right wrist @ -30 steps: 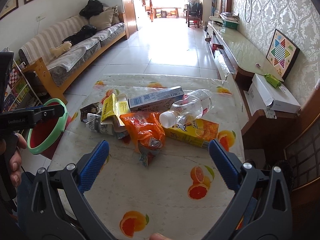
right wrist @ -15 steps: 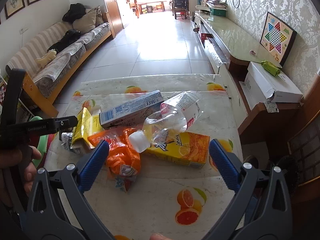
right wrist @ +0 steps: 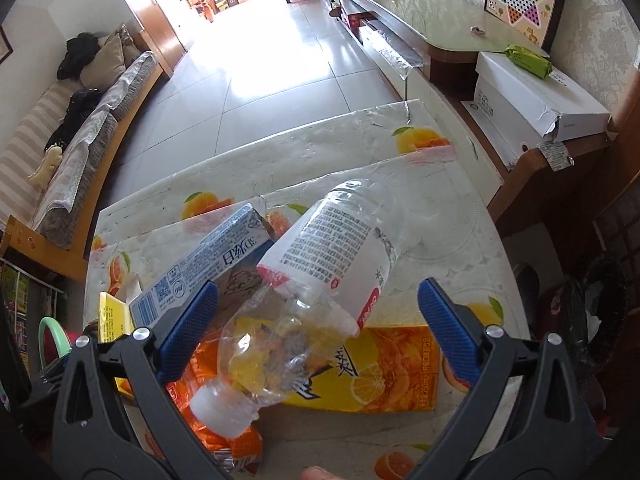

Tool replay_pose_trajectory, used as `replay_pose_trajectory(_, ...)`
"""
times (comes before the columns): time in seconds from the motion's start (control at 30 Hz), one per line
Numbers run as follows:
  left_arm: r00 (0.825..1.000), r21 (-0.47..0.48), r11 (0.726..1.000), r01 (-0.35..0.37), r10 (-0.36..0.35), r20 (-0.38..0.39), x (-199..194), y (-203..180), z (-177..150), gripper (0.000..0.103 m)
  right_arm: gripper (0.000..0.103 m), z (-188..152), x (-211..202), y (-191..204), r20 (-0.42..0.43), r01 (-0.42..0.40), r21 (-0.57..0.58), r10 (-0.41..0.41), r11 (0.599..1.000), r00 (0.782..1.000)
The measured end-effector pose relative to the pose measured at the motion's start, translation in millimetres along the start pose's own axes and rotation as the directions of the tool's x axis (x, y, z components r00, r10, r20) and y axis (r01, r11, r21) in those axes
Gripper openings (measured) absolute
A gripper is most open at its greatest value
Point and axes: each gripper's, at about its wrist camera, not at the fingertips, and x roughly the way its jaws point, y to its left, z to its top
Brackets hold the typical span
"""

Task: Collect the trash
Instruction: 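Grasp yellow box with left tool while right tool grasps clear plastic bottle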

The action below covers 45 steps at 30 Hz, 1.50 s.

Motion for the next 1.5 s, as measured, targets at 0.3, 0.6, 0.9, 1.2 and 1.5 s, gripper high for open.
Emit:
replay_pose_trajectory(0.3,1.000,-0.021,0.999,0.028,-0.028,-0.003,12.2,5.3,4.3,0.094,0.098,-0.6,23.7,-0.6,-0.056,0.024,0.023,-0.023,0.999,0.998)
replay_pose_trajectory(0.6,0.989,-0.112,0.983,0.145,-0.149,-0.020,12.6,15.2,2.5,0.070,0.066,2.7,26.0,7.4,-0.064,-0.021,-0.022,0.020,1.000,0.998)
replay_pose_trajectory(0.9,0.967,-0.214,0.945,0.247,-0.254,-0.009,16.1,26.5,0.5,0.044,0.064,2.1,25.3,7.3,-0.060,-0.039,-0.033,0.037,0.999,0.997)
replay_pose_trajectory(1.2,0.979,-0.142,0.969,0.202,-0.200,0.027,1.3,22.4,2.0,0.035,0.059,3.3,18.6,10.5,-0.045,-0.058,-0.061,0.055,0.996,0.997)
replay_pose_trajectory(1.5,0.976,-0.106,0.977,0.186,-0.172,0.134,-44.7,29.5,4.2,0.035,0.059,7.4,-26.1,14.0,0.040,-0.064,-0.096,0.069,0.993,0.997)
